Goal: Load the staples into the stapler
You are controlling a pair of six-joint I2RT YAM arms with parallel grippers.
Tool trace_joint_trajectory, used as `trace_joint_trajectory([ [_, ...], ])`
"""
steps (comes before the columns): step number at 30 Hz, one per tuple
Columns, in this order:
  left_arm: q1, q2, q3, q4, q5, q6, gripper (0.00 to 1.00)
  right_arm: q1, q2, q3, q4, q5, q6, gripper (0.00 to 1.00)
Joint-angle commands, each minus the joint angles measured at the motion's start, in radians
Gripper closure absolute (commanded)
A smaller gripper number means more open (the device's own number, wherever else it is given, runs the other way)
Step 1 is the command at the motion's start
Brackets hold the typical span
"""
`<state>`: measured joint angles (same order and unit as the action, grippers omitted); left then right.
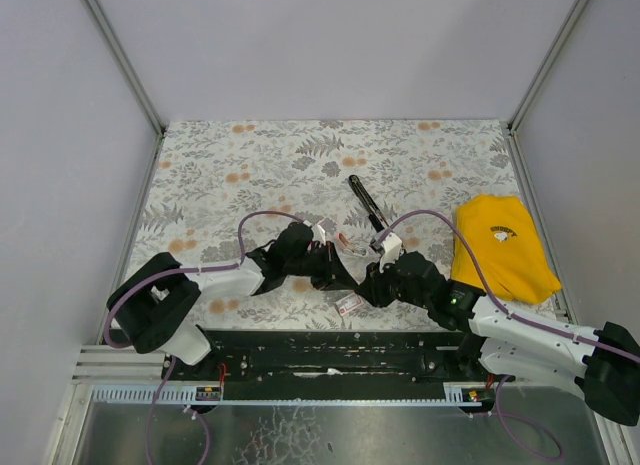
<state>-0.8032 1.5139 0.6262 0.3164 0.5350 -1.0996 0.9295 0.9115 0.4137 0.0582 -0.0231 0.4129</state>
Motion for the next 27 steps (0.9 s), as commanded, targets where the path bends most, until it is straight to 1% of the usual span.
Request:
trace_joint_trajectory([
  [1,-0.024,-0.004,-0.011,0.065,0.088,-0.02,0.93,-0.001,-0.017,0.001,0.115,0.061,0.001,0.74],
  [5,-0.022,-0.007,-0.011,0.063,0.074,-0.016,0.94,-0.001,-0.009,-0.001,0.119,0.074,0.003,0.74],
  [10,-0.006,-0.003,0.012,-0.004,0.033,0.044,0.95,0.0,0.049,0.004,0.182,0.09,-0.008,0.73],
  [15,0.072,-0.014,0.032,-0.077,0.022,0.124,0.95,-0.001,0.164,0.029,0.277,0.081,-0.034,0.73],
  [18,0.139,-0.039,0.062,-0.196,-0.017,0.221,0.95,-0.001,0.236,0.048,0.345,0.088,-0.054,0.73],
  [22,0.227,-0.091,0.111,-0.364,-0.096,0.352,0.87,0.0,0.346,0.101,0.413,0.095,-0.089,0.73],
  [24,0.279,-0.125,0.122,-0.417,-0.129,0.393,0.81,-0.001,0.403,0.125,0.449,0.1,-0.105,0.74],
  [27,0.37,-0.188,0.124,-0.465,-0.138,0.433,0.69,-0.001,0.485,0.155,0.505,0.116,-0.13,0.74],
])
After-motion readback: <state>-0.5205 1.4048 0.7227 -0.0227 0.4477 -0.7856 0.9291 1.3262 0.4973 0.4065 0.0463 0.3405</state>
